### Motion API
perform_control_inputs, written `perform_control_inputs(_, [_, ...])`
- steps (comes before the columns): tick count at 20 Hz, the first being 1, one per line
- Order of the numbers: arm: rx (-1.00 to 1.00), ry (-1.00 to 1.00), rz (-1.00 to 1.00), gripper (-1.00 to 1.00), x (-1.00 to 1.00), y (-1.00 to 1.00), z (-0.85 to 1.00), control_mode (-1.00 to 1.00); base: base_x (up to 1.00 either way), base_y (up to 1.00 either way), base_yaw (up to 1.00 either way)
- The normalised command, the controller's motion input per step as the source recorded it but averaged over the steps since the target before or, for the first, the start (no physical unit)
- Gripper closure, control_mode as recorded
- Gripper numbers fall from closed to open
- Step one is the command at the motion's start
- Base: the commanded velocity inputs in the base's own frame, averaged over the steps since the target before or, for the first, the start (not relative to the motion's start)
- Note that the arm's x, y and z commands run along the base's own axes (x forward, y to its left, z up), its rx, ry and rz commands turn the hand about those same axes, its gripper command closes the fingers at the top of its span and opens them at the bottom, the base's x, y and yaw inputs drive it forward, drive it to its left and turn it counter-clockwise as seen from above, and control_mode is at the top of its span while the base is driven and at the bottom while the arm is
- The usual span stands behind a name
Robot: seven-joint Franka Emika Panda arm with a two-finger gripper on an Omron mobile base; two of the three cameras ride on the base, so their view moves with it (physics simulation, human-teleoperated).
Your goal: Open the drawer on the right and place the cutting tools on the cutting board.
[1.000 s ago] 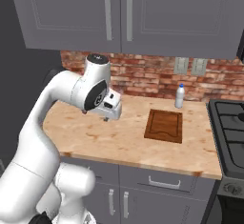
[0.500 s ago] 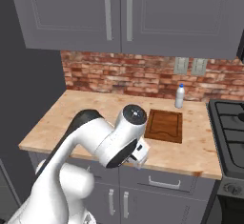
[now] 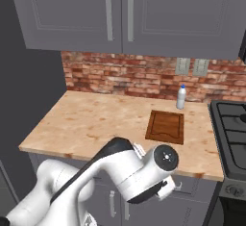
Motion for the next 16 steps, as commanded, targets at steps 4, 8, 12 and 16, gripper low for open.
perform_control_inputs(4, [0.16, 0.00, -0.16, -1.00, -0.14, -0.48, -0.31, -1.00, 0.00, 0.00, 0.00])
perform_control_inputs(8, [0.21, -0.05, -0.17, -1.00, -0.01, -0.24, -0.48, -1.00, 0.00, 0.00, 0.00])
perform_control_inputs(12, [0.22, -0.20, -0.17, -1.00, 0.00, -0.13, -0.64, -1.00, 0.00, 0.00, 0.00])
perform_control_inputs(16, [0.31, -0.18, -0.19, -1.00, 0.00, -0.17, -0.64, -1.00, 0.00, 0.00, 0.00])
